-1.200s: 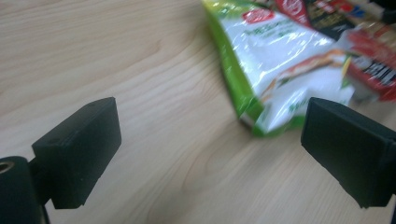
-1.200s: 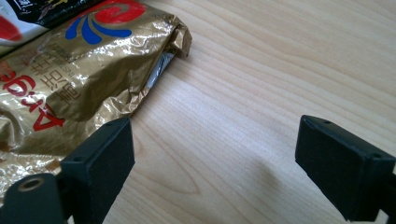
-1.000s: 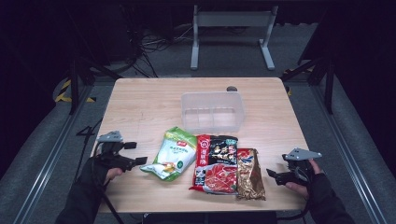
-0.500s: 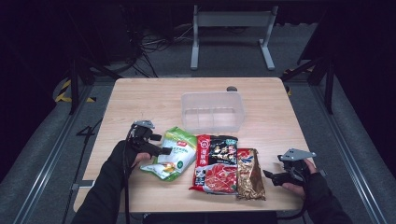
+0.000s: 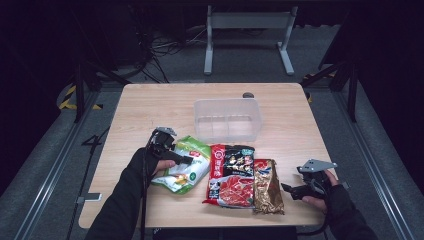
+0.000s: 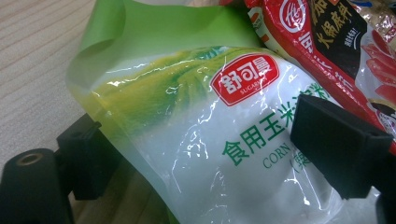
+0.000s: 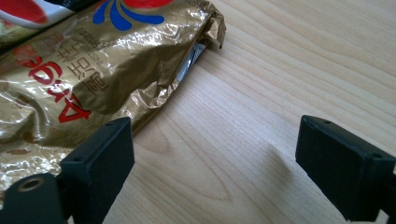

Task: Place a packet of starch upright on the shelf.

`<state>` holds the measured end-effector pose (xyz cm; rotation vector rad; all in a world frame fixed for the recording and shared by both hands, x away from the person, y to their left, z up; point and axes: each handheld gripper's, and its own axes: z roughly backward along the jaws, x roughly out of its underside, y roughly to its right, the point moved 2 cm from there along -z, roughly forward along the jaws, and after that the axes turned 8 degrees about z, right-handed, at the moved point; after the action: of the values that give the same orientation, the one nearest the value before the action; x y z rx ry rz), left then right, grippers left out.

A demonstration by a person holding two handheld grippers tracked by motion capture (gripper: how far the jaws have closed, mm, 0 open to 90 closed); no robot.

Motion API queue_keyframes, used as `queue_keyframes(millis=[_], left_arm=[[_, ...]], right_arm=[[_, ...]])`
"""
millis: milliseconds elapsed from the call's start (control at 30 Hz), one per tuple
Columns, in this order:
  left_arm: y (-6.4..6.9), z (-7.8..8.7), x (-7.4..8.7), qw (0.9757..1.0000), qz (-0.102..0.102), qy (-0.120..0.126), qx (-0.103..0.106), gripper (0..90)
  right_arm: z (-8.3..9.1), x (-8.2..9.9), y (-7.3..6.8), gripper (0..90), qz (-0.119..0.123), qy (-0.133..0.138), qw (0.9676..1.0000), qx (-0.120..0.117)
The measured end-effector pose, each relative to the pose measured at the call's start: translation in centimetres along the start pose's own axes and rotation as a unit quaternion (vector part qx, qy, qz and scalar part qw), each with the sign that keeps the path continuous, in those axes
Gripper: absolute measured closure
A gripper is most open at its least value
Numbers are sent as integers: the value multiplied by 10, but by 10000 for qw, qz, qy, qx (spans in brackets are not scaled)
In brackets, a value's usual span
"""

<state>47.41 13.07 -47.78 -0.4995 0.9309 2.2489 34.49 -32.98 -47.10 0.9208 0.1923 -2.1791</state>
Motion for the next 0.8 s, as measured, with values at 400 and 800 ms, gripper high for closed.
queue_keyframes(millis=[400, 800], left_arm=[[-11, 8, 5, 9994, 264, 215, 27, 872], [0, 24, 6, 9979, 29, 457, -462, 890]], right_arm=[[-3, -2, 0, 120, 57, -90, 9999, 106], [0, -2, 2, 119, 5, -25, 9999, 143]])
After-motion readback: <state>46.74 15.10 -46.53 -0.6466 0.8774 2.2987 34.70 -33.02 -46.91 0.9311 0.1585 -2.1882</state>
